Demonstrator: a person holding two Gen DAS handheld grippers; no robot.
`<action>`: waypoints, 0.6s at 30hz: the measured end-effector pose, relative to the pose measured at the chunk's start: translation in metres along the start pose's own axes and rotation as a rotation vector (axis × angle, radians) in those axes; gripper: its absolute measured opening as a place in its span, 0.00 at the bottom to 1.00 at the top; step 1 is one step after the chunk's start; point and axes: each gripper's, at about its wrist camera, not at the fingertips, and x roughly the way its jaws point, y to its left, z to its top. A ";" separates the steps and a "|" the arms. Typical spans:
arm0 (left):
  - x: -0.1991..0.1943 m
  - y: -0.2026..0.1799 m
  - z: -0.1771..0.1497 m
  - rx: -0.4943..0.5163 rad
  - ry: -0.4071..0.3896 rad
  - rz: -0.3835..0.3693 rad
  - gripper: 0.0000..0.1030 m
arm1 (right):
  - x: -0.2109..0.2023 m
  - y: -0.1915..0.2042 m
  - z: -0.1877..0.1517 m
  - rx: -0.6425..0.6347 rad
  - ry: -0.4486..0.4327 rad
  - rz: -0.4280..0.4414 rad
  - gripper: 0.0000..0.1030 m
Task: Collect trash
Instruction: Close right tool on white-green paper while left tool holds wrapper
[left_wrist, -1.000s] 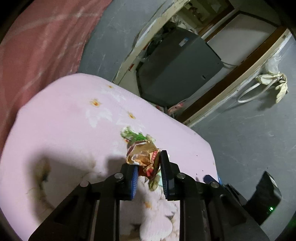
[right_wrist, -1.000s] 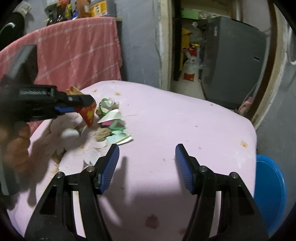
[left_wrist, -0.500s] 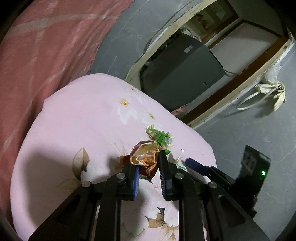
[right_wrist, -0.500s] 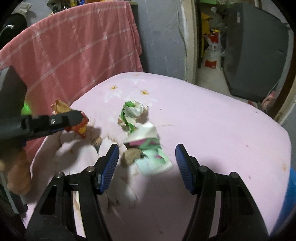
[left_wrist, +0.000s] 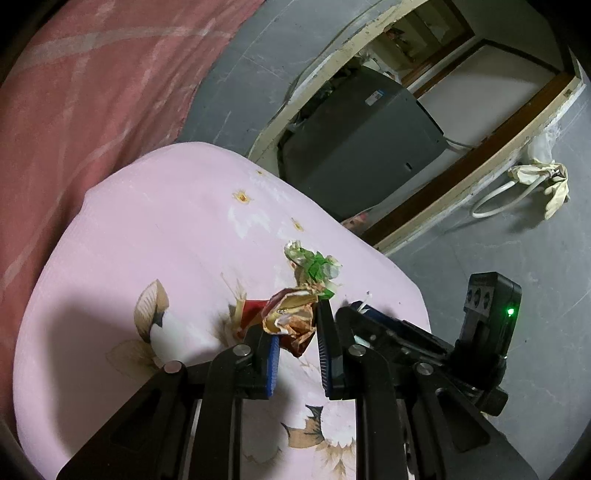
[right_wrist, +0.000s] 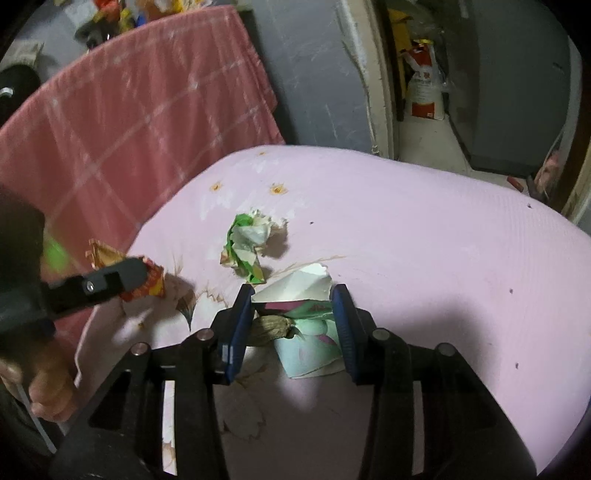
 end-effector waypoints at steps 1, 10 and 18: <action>-0.001 -0.001 0.000 0.005 -0.004 0.001 0.14 | -0.005 -0.001 -0.001 0.010 -0.017 0.003 0.41; -0.009 -0.024 -0.011 0.085 -0.040 -0.002 0.12 | -0.053 -0.009 -0.012 0.036 -0.148 -0.012 0.41; -0.010 -0.060 -0.028 0.187 -0.055 -0.002 0.12 | -0.100 -0.010 -0.023 0.025 -0.251 -0.022 0.41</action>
